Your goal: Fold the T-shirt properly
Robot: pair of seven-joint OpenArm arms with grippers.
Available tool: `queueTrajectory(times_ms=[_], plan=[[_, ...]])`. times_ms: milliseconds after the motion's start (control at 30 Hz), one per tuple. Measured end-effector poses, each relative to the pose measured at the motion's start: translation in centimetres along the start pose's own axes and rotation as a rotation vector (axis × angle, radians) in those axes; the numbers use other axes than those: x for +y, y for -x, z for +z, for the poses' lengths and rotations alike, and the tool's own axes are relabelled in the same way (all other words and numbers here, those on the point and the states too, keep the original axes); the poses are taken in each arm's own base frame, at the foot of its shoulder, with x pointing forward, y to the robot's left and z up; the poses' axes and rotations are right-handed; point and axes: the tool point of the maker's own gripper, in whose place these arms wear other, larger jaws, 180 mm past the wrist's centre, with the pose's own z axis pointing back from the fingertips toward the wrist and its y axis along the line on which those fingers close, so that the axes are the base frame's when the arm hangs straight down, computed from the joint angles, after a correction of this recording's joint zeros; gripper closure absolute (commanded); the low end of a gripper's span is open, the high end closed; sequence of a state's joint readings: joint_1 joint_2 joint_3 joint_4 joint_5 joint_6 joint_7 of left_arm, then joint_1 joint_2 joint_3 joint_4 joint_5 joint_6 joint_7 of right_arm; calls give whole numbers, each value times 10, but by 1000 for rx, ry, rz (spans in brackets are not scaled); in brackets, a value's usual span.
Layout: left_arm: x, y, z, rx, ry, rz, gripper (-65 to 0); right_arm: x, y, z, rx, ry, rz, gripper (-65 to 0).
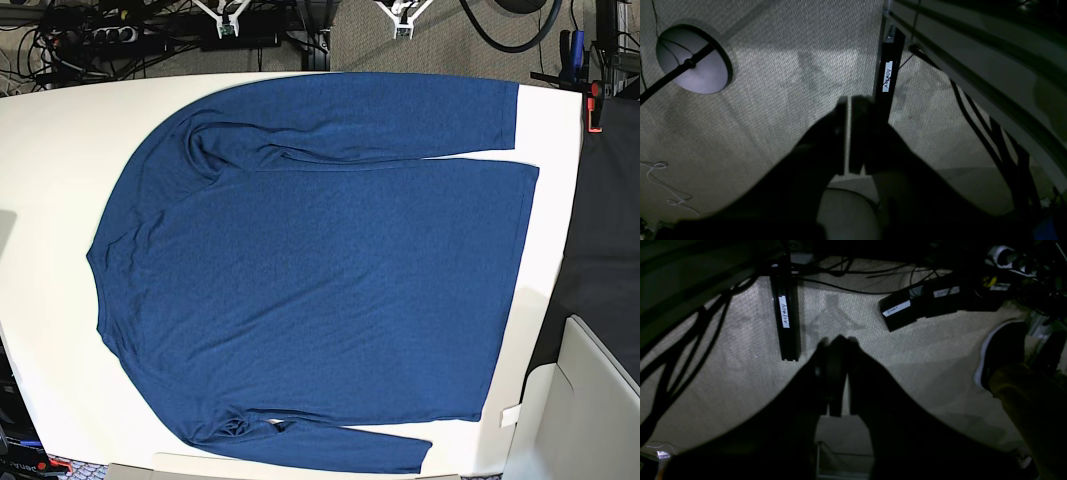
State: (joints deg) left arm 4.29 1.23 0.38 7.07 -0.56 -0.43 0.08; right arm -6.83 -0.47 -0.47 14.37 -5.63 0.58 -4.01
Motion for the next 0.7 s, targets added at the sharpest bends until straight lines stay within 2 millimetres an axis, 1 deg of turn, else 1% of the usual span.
queueTrajectory(times_ms=[133, 700], plan=[[0, 0, 0, 1, 0, 0, 0, -1, 8, 1, 13, 1, 1, -2], [0, 0, 0, 1, 0, 0, 0, -2, 8, 1, 13, 3, 1, -2]])
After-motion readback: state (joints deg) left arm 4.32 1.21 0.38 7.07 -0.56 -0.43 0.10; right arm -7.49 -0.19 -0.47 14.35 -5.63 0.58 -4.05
